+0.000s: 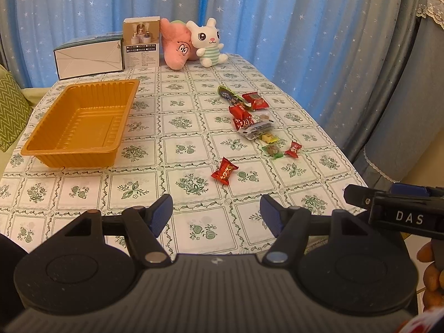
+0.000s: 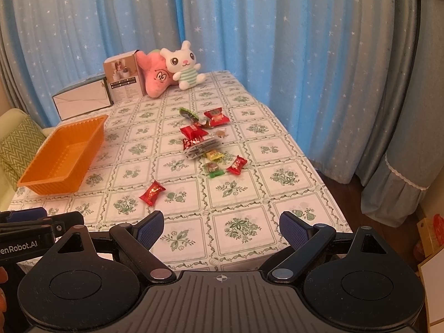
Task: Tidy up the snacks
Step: 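Grasp the red candy with the left tool while the right tool grasps a green candy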
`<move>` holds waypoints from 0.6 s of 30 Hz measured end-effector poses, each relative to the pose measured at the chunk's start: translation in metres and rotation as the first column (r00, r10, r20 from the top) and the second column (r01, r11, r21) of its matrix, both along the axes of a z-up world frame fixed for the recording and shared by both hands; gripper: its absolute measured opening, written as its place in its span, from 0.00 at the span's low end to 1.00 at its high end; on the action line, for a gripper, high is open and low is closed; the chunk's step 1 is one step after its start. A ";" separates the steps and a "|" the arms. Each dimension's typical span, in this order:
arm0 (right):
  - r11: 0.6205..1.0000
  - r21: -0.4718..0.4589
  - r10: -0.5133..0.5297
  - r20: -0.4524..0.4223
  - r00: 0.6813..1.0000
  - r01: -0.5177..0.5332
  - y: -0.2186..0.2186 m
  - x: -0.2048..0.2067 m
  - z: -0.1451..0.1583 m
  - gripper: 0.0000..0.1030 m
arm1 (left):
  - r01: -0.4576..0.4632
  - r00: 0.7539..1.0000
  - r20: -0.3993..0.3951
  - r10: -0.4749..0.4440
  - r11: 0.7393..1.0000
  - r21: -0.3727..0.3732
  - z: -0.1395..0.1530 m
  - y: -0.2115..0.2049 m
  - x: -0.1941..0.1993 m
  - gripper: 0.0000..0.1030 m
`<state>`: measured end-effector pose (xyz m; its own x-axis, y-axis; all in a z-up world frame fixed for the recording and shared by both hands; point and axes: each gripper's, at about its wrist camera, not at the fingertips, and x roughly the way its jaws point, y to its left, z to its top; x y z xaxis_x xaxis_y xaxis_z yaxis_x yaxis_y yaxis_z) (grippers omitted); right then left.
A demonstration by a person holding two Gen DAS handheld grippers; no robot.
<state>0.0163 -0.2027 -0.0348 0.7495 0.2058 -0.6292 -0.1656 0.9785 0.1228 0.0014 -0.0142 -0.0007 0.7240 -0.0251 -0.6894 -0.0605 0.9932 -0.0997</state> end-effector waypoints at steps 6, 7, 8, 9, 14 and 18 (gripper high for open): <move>1.000 0.015 -0.026 0.018 0.999 0.026 -0.005 0.009 -0.011 0.88 | 0.021 1.000 -0.019 -0.021 1.000 0.013 -0.013 0.004 0.012 0.65; 0.999 0.016 -0.028 0.017 0.999 0.028 -0.006 0.011 -0.013 0.88 | 0.030 0.999 -0.024 -0.029 0.999 0.014 -0.017 0.008 0.016 0.64; 0.999 0.019 -0.029 0.013 0.999 0.029 -0.006 0.015 -0.015 0.88 | 0.035 0.999 -0.029 -0.035 0.999 0.018 -0.020 0.009 0.020 0.63; 0.999 0.020 -0.030 0.009 0.999 0.030 -0.006 0.018 -0.018 0.88 | 0.043 0.998 -0.036 -0.042 0.999 0.022 -0.024 0.010 0.025 0.63; 0.998 0.043 -0.043 -0.003 0.999 0.043 -0.007 0.039 -0.031 0.88 | 0.089 0.995 -0.055 -0.088 0.996 0.020 -0.044 0.015 0.053 0.56; 0.998 0.045 -0.046 -0.012 0.999 0.046 -0.005 0.058 -0.040 0.88 | 0.147 0.988 -0.056 -0.145 0.989 0.033 -0.059 0.013 0.077 0.56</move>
